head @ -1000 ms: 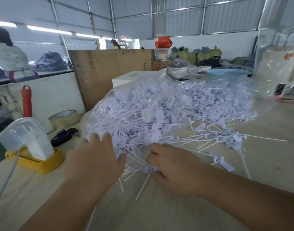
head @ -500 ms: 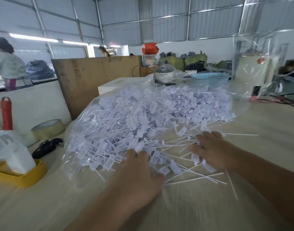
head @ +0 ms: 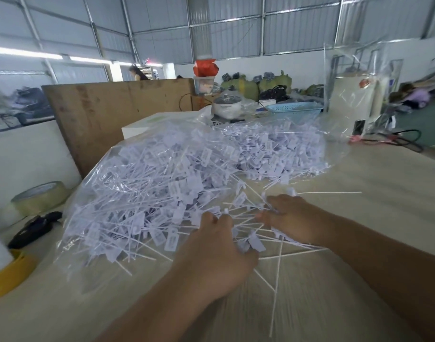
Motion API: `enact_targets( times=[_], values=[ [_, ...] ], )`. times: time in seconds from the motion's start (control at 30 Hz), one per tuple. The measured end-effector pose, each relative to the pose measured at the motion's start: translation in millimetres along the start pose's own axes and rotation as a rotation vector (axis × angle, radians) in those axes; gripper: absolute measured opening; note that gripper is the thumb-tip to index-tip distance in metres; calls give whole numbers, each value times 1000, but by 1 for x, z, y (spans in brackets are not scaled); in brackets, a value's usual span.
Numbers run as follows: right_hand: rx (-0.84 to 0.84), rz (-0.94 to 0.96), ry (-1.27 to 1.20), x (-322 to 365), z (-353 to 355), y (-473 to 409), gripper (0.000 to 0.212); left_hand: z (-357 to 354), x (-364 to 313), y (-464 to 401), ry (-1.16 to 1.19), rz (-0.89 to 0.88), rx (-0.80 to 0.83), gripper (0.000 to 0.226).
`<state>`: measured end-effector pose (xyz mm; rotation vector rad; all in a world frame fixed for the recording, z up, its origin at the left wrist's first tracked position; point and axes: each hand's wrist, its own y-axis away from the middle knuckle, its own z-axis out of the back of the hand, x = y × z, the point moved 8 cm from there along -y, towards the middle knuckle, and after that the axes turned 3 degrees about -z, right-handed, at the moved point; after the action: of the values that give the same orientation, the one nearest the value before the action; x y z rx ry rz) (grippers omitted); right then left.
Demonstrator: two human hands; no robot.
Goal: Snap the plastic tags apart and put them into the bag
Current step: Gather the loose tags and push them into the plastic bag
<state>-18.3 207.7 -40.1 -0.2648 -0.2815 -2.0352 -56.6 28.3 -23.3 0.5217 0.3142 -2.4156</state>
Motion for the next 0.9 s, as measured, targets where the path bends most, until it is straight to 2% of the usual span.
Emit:
enact_targets(
  times=[0.17,0.33,0.37,0.47,0.53,0.6,0.73,0.83,0.9],
  values=[
    [-56,215,-19,31,-2,29,45,-4,-10,-6,109,-87,-9,60],
    [-68,225,-129,38,4,38,37,-9,-29,-5,200,-264,9,49],
    [-58,205,-174,35,4,38,43,-8,-30,-5,208,-283,9,50],
    [-60,111,-210,22,6,38,91,1,-30,-2,189,-323,-6,53],
    [-100,74,-246,19,11,42,104,10,-27,0,143,-325,-18,55],
    [-121,13,-216,14,13,48,106,21,-25,5,88,-306,-28,58],
    [-140,-170,17,5,20,62,106,34,-17,14,-43,-260,-13,64],
    [-76,-178,55,12,19,68,94,38,-4,12,-203,-170,-81,68],
    [-46,-136,51,19,13,64,85,28,9,7,-231,-52,-37,75]
  ],
)
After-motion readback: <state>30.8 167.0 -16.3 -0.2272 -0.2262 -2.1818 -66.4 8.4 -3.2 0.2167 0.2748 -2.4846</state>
